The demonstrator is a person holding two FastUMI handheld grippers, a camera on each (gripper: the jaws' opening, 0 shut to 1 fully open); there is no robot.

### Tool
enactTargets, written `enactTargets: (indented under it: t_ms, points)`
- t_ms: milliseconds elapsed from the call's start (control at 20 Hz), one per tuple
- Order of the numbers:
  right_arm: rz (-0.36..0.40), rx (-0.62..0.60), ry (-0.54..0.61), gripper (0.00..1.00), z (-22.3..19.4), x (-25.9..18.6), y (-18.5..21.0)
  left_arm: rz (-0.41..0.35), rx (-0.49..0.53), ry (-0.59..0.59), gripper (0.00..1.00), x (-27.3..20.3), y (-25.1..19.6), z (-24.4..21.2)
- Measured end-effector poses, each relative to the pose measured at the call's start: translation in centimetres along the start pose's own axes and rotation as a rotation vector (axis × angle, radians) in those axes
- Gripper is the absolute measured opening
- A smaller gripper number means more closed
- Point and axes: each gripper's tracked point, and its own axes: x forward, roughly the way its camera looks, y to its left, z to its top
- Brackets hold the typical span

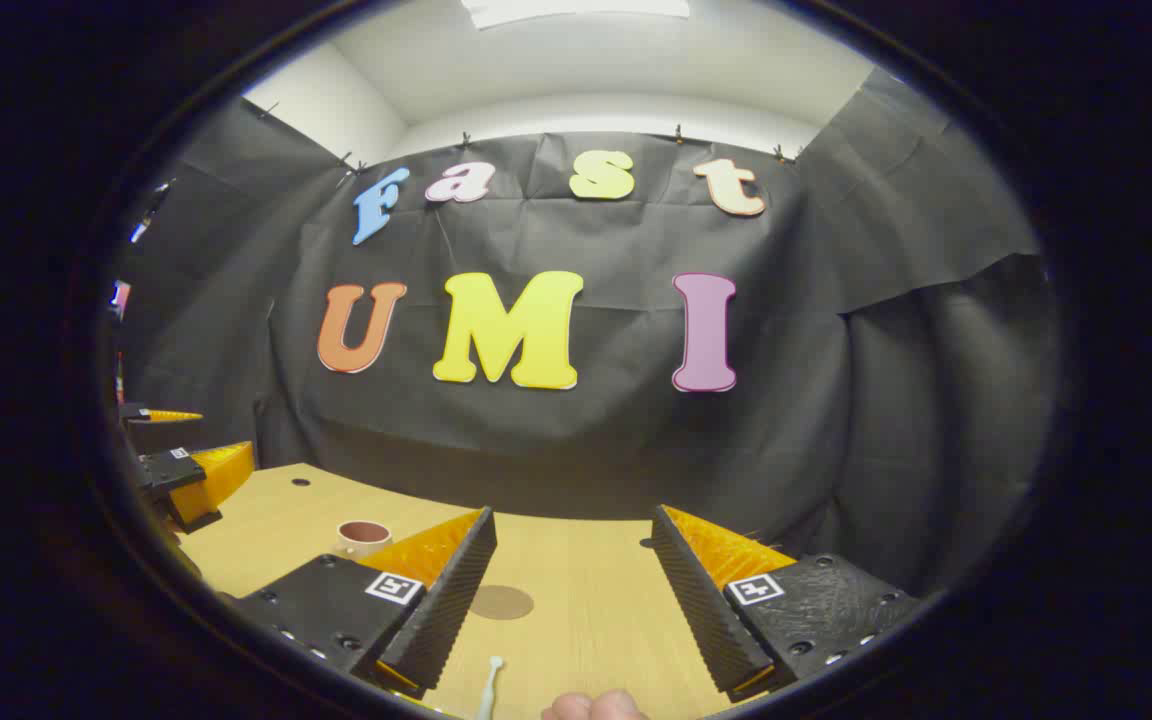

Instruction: Put the toothbrush and toothpaste on the desktop into the cup, then pick up the cup and place it on the coaster on the desktop.

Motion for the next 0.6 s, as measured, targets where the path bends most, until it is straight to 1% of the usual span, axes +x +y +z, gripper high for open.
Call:
enactTargets:
  t_ms: [150,200,350,600]
  points:
    - [-0.011,-0.009,-0.002,0.94,0.1,-0.1,-0.4,-0.015,-0.016,-0.004,0.99,0.1,-0.5,-0.2]
    - [-0.015,-0.017,-0.006,0.96,0.1,-0.3,-0.5,-0.022,-0.021,-0.002,0.99,0.1,-0.6,-0.3]
    - [-0.019,-0.037,-0.015,0.94,0.2,-0.6,-0.4,-0.035,-0.025,0.013,0.99,0.1,-1.1,-0.7]
    - [-0.021,-0.029,-0.022,0.94,0.5,-0.7,-0.5,-0.025,-0.018,-0.005,0.99,-0.1,-1.1,0.0]
